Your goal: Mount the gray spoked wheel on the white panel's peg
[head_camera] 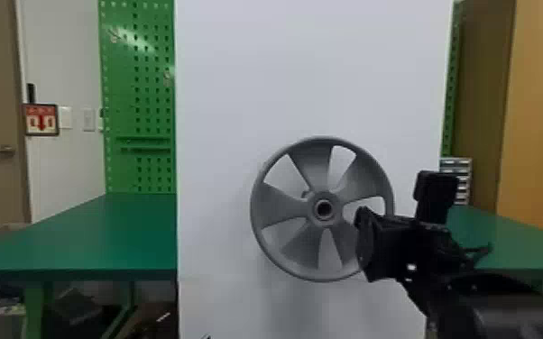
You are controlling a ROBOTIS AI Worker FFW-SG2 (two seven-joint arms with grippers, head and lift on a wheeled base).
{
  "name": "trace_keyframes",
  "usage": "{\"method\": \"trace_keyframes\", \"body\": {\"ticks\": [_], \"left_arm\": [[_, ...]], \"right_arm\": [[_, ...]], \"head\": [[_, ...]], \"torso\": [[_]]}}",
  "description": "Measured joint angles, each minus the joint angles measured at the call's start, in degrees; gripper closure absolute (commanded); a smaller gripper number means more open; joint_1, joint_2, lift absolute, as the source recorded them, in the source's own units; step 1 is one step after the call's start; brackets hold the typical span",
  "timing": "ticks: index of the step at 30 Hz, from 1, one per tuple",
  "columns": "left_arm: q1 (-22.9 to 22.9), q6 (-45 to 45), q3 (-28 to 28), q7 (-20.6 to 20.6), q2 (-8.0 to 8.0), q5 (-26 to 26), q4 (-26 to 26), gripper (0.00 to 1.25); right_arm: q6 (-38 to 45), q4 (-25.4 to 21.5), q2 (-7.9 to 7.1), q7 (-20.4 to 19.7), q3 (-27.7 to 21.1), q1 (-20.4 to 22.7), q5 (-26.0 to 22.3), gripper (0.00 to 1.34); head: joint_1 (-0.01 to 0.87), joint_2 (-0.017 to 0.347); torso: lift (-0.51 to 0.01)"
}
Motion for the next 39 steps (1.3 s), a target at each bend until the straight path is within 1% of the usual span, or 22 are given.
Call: {"method": "trace_keyframes", "body": {"ticks": [3, 8, 14, 18, 23, 32, 39], "left_arm": [[0.14, -0.17, 0.12, -0.01, -0.04, 0.03, 0.0, 0.5], [0.28, -0.44, 0.32, -0.01, -0.07, 0.08, 0.0, 0.5], [0.44, -0.79, 0.62, -0.01, -0.08, 0.17, -0.02, 0.5], [0.49, -0.94, 0.67, -0.01, -0.1, 0.19, -0.08, 0.5], [0.63, -1.16, 0.72, -0.01, -0.18, 0.23, -0.09, 0.5], [0.74, -1.63, 0.86, -0.01, -0.37, 0.18, -0.09, 0.5], [0.93, -2.16, 1.1, 0.0, -0.79, 0.08, -0.09, 0.5]], "right_arm": [[0.0, -3.35, 0.45, -0.11, 0.4, 2.75, 0.37, 0.0], [-1.08, -7.06, 0.87, -0.07, 0.75, 7.19, 0.43, 0.0], [-5.2, -8.77, 0.73, -0.02, 1.29, 12.27, 0.51, 0.0], [-10.0, -8.96, -0.02, 0.05, 2.06, 15.88, 0.97, 0.0], [-13.66, -8.97, -0.37, 0.32, 2.59, 19.81, 1.58, 0.0], [-17.7, -8.03, -0.2, 0.94, 3.7, 25.17, 2.95, 0.0], [-25.82, -4.39, 0.2, 3.44, 3.53, 29.89, 4.02, 0.0]], "head": [[0.123, -0.008], [0.123, -0.008], [0.123, -0.008], [0.123, -0.008], [0.123, -0.008], [0.123, -0.008], [0.123, -0.008]], "torso": [[-0.407], [-0.407], [-0.407], [-0.407], [-0.407], [-0.407], [-0.407]]}}
